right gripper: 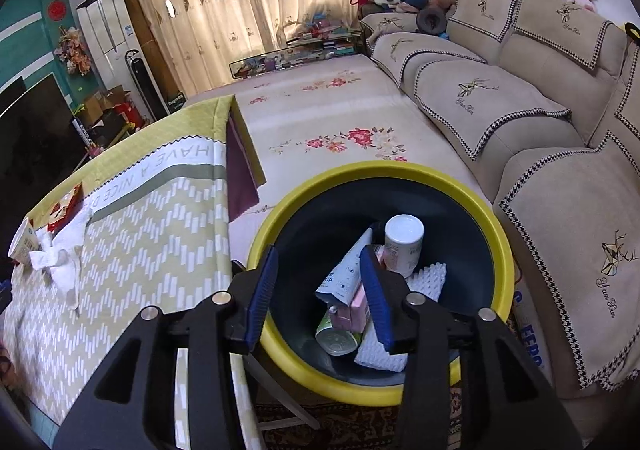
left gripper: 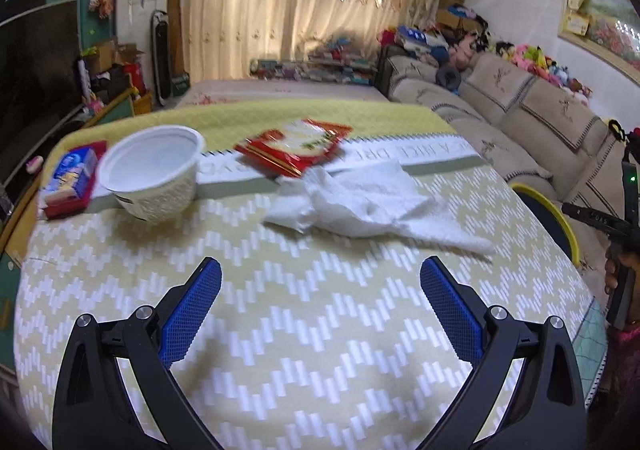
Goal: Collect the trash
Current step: 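Carry the tube over the bin and open the right gripper, then reach the left gripper to the white tissue and grasp it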
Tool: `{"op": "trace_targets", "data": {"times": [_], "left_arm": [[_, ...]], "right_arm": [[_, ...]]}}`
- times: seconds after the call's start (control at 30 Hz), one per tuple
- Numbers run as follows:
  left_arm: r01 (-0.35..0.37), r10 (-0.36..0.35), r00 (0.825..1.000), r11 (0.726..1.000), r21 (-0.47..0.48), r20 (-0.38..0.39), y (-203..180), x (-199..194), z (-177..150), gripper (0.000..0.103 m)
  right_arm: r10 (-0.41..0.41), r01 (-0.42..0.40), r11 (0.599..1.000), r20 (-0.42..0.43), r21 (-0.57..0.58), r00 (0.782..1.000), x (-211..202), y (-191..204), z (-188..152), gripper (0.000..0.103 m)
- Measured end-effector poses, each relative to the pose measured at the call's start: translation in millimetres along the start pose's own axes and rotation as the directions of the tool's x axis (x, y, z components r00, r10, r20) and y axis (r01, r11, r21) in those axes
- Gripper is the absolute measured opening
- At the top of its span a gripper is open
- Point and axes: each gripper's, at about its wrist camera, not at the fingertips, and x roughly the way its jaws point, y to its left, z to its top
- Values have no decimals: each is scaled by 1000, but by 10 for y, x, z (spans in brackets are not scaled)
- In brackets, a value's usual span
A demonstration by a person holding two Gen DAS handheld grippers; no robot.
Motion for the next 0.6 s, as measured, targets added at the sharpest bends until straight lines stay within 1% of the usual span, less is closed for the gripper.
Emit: {"op": "trace_targets", "data": {"times": [0.07,0.2,0.3,0.43,0.6], "left_arm": [[7,-6,1000,1000,10,-22,-58,46,31,98],[-13,15,999,998,64,-45,-216,171,178,98],[-26,32,998,996,85,-59,-279,306,294,98],[-6,13,995,998,63,-103,-286,532,435,98],[-15,20,985,999,33,-170,-284,847,536,98]], "right_arm": [[5,-5,1000,10,-4,1000,-42,-10,-3,44],[32,-32,999,21,3,999,-115,-56,-31,47],[45,-45,999,25,3,999,-146,-76,-53,49],[60,-60,998,22,4,998,-161,-87,-80,51],[78,-78,997,19,5,997,-155,-90,-110,52]]}}
